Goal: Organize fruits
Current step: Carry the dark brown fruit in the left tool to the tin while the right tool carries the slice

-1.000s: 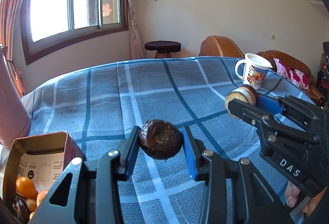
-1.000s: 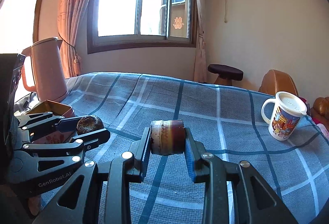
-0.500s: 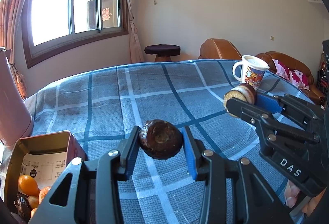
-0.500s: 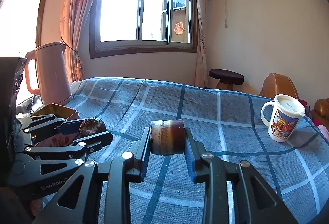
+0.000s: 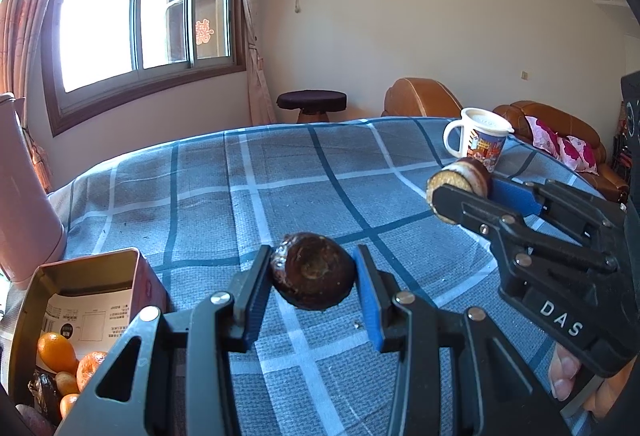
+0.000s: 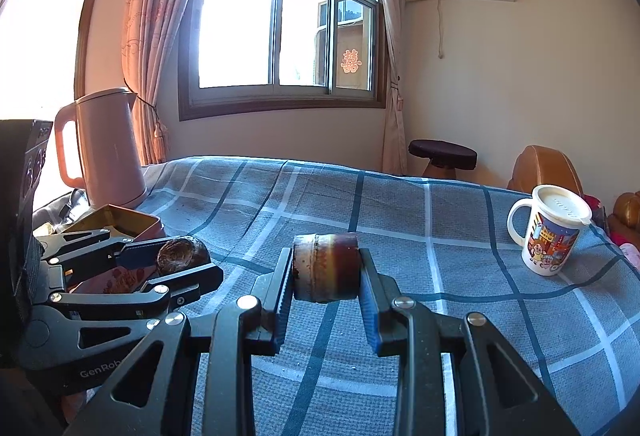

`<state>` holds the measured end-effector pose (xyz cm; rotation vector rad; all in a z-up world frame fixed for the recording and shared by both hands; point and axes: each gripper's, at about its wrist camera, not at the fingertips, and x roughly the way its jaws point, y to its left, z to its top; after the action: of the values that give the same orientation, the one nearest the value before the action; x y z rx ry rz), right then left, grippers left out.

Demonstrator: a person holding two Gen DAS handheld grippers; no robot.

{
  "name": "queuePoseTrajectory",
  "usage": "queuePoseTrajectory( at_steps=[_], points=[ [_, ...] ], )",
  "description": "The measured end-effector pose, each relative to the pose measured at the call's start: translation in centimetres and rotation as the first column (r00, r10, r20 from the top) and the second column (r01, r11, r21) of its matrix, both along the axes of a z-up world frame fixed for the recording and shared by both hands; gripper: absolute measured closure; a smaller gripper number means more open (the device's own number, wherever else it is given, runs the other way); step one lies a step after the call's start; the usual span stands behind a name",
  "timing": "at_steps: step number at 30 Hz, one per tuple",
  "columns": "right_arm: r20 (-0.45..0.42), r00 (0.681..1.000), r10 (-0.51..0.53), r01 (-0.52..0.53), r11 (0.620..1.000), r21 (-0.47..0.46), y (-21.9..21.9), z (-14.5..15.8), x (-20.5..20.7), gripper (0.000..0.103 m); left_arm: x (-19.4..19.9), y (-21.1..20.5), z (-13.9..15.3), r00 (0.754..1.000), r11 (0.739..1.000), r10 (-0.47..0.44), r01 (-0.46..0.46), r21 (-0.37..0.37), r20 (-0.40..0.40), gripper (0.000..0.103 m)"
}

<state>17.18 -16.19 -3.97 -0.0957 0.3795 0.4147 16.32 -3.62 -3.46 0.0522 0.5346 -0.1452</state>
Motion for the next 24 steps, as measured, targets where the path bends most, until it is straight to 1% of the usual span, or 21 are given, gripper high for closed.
queuePoseTrajectory(
  at_steps=[12, 24],
  points=[
    [0.018, 1.0, 0.005, -0.005, 1.0, 0.01, 0.0, 0.1, -0.8, 0.071, -1.5, -0.4, 0.3, 0.999, 1.0, -0.007, 0.006, 0.026, 0.036, 0.061],
    [0.035, 0.999, 0.012, -0.012, 1.0, -0.001, 0.4, 0.2, -1.7, 0.071, -3.1, 0.5, 0.6, 0.998, 1.0, 0.003, -0.002, -0.006, 0.069, 0.061]
  ],
)
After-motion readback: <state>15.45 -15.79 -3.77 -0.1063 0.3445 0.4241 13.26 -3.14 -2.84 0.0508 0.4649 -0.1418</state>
